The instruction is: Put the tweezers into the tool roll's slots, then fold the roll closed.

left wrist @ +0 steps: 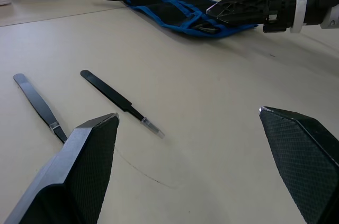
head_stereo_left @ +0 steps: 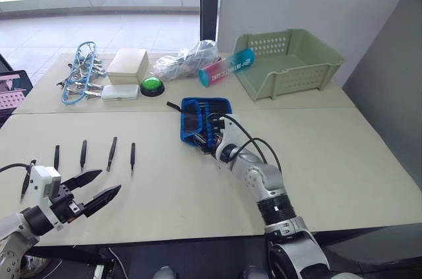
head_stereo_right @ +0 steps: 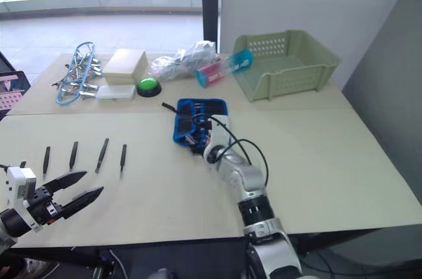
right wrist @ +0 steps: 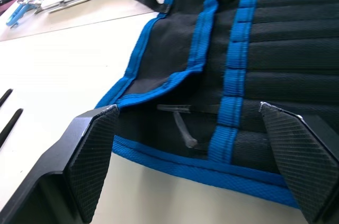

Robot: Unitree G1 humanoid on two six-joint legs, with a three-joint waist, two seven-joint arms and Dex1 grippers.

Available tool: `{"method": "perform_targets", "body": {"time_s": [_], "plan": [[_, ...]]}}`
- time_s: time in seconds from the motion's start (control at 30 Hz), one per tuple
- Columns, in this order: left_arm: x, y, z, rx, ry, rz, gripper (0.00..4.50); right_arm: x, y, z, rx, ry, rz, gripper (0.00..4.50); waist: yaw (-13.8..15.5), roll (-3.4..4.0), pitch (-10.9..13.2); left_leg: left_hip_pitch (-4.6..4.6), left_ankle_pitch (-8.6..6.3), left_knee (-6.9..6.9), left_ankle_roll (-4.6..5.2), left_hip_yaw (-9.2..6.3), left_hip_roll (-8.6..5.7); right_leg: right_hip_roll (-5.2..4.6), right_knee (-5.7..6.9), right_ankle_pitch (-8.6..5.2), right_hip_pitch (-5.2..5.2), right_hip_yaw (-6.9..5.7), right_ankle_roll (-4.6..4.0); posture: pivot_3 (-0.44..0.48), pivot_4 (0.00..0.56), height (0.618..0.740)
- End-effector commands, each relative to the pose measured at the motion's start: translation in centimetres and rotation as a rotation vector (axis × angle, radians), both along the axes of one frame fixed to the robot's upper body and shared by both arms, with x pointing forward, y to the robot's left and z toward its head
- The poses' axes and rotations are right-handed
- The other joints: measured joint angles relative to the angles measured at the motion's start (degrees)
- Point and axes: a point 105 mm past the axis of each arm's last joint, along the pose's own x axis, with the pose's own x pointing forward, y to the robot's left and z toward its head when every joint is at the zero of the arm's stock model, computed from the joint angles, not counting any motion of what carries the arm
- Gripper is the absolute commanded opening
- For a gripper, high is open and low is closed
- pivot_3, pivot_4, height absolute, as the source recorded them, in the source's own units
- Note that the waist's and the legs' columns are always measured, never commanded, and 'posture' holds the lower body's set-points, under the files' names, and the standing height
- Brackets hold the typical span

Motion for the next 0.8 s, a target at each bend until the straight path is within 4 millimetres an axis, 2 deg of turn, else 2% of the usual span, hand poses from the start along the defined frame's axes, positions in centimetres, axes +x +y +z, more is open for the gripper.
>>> {"method": "perform_targets", "body": {"time_s": [0.03,0.4,0.8], "plan": [[0.1,0.1,0.6,0.001,-0.021,-0.001,4.49,-1.5,6.6,5.1,0.130,-0.093,0.149,4.50,0.0,0.01,0.0,-0.01,0.00,0.00,0.00,0.00,0.00,-0.01,0.00,0.00,0.00,0.00,0.00,0.000,0.150,0.722],[0.3,0.1,0.7,-0.011,-0.024,0.004,4.49,-0.8,9.0,5.1,0.137,-0.065,0.184,4.50,0.0,0.02,0.0,-0.01,0.01,-0.02,-0.01,0.02,0.00,0.00,-0.01,0.00,-0.03,0.00,0.00,0.000,0.150,0.722],[0.4,0.2,0.8,-0.020,-0.027,0.015,4.49,-2.1,11.4,4.7,0.176,0.000,0.274,4.50,-0.1,0.02,0.0,-0.01,0.01,-0.04,-0.02,0.02,0.01,0.00,-0.01,0.00,-0.03,0.00,0.00,0.000,0.150,0.722]]}}
